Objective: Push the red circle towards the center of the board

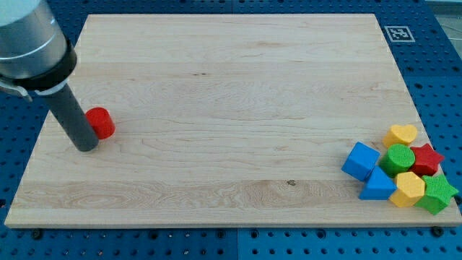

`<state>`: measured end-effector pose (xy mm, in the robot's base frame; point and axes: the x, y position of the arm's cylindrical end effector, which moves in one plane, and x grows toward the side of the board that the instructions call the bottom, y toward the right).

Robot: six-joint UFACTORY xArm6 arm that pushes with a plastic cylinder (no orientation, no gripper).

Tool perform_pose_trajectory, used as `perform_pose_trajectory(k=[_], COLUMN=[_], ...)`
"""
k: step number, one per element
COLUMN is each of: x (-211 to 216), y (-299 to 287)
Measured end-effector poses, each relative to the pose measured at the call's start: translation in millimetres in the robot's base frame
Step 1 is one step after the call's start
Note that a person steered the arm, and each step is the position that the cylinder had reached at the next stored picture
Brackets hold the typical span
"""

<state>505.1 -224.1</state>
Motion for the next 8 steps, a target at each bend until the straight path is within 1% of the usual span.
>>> perform_pose_trajectory(k=[1,2,3,5,8], x=[-8,-30,-42,-46,-46], y=[-6,-12,-12,-11,17])
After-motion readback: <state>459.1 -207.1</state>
